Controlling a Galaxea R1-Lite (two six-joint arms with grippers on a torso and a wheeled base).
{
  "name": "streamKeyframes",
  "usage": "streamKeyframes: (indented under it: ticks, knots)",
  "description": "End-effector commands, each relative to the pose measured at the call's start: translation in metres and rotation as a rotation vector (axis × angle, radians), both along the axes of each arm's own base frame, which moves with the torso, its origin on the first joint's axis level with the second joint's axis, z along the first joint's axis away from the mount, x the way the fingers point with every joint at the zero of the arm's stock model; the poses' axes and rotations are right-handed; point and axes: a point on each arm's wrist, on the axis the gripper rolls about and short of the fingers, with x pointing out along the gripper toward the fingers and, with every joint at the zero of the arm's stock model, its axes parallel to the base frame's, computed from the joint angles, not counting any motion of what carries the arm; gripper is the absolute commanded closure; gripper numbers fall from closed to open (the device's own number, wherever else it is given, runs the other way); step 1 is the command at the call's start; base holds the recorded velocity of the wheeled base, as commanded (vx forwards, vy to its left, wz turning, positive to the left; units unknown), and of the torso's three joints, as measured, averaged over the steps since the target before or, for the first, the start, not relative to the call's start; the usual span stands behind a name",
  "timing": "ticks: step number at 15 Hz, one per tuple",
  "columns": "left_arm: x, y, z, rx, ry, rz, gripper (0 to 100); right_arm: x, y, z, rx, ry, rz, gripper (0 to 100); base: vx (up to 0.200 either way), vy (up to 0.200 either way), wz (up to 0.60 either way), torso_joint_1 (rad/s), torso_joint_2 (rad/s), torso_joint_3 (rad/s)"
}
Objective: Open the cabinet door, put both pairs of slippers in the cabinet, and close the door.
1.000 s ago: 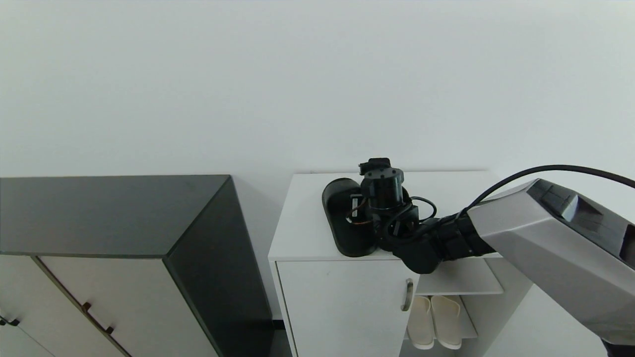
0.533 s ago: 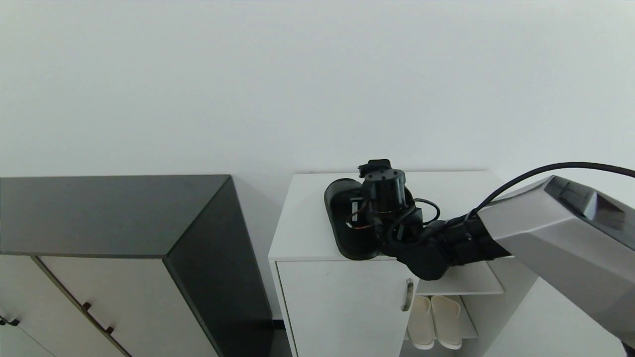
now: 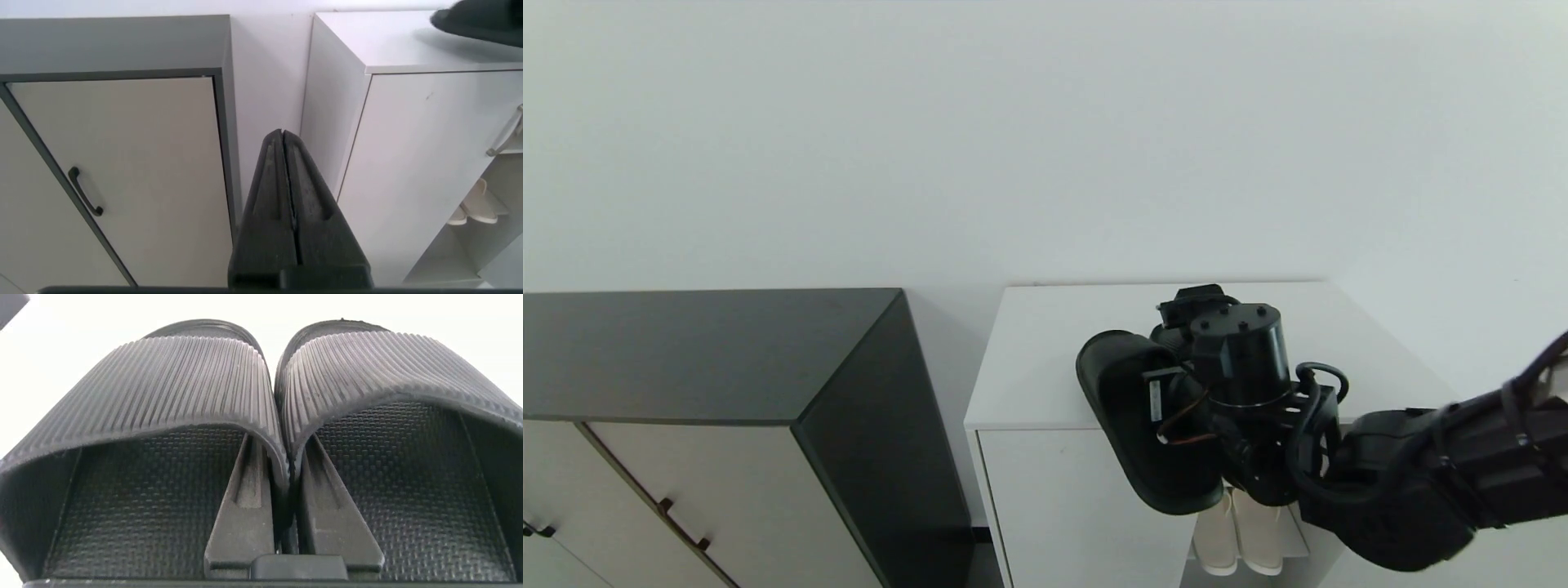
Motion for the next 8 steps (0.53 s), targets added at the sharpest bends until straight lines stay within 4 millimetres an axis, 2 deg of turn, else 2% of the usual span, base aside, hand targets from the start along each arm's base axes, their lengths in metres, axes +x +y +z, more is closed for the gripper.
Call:
streamKeyframes:
  ticks: [1,6,8]
  knots:
    - [0.0000,0.0000,0.0002,-0.003,-0.001,0.000,100,-0.0174,-0.0066,0.0121,0.017,-0.017,0.024,100,0.000,0.000,0.00,0.000,0.00,0.000]
    - [0.0001,0.0000,0.0002,-0.004,0.000,0.002,100,-0.0173,-0.0066,0.0124,0.020,-0.019,0.021,100,0.000,0.000,0.00,0.000,0.00,0.000]
    - [0.0000,0.0000,0.0000,-0.004,0.000,0.002,100,-0.0175,-0.0061,0.0138,0.031,-0.034,0.022,100,-0.200,0.000,0.00,0.000,0.00,0.002]
